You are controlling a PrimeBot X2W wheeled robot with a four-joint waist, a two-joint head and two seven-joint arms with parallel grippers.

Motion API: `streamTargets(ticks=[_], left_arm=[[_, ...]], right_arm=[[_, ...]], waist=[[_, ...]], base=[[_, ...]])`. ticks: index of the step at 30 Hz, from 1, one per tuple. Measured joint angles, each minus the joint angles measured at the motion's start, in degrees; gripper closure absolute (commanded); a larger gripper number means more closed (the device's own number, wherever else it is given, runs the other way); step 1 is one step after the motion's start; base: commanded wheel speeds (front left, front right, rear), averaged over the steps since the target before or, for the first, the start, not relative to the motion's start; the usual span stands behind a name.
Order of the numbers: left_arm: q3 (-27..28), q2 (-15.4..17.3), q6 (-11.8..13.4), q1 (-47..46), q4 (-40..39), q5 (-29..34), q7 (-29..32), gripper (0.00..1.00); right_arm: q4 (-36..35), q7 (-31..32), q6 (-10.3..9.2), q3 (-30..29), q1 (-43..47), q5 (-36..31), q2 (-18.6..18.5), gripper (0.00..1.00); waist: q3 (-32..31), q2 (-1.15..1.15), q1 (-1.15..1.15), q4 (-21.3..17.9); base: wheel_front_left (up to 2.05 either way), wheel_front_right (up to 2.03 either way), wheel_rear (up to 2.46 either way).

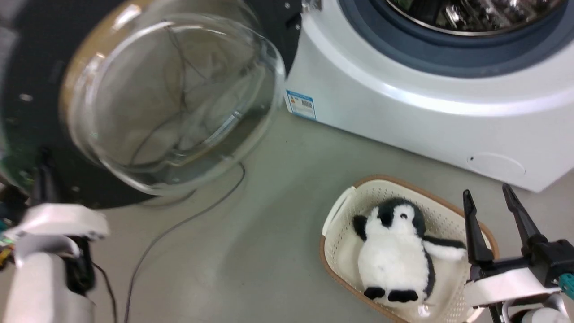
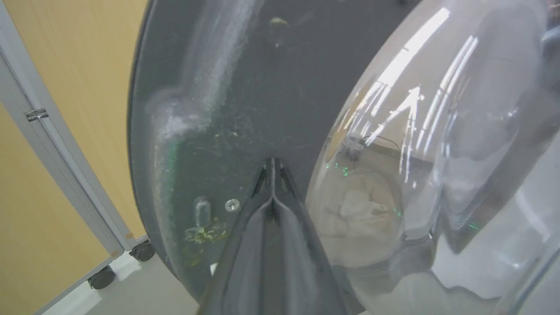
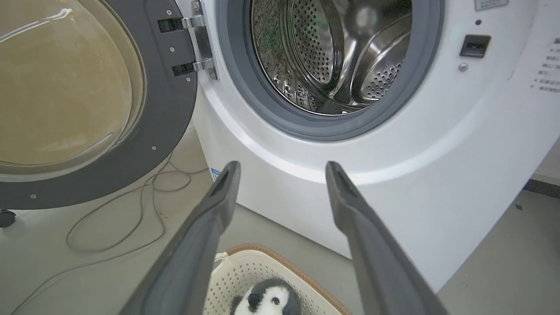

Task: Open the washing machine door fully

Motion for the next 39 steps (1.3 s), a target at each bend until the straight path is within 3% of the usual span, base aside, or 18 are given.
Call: streamTargets(ticks=[11, 25, 33, 39], left_arm=[[6.8, 5.4, -2.2, -9.2, 9.5, 1.1, 0.0, 1.0], [10.6, 11.2, -3.5, -14.7, 19.6, 2.4, 0.0, 1.0], [10.6, 11.8, -4.7, -15.5, 21.0, 4.0, 0.0, 1.0], [11.1, 11.0, -5.5, -14.8, 17.4, 5.0, 0.0, 1.0]], right_arm=[[-0.1, 0.0, 0.0, 0.4, -2.3, -1.2, -0.2, 0.0], [-0.1, 0.0, 0.0, 0.1, -3.5, -1.2, -0.7, 0.0], [0.1, 0.0, 0.0, -0.2, -3.6, -1.2, -0.7, 0.0], [0.2, 0.0, 0.01, -0.5, -3.4, -1.0, -0.6, 0.0]], waist=[[4.1, 0.0, 0.0, -3.3], [7.0, 0.0, 0.0, -6.7], [5.9, 0.0, 0.0, -6.8], [3.7, 0.0, 0.0, -6.8]], base=[[0.0, 0.0, 0.0], [0.0, 0.0, 0.0], [0.0, 0.0, 0.0], [0.0, 0.0, 0.0]])
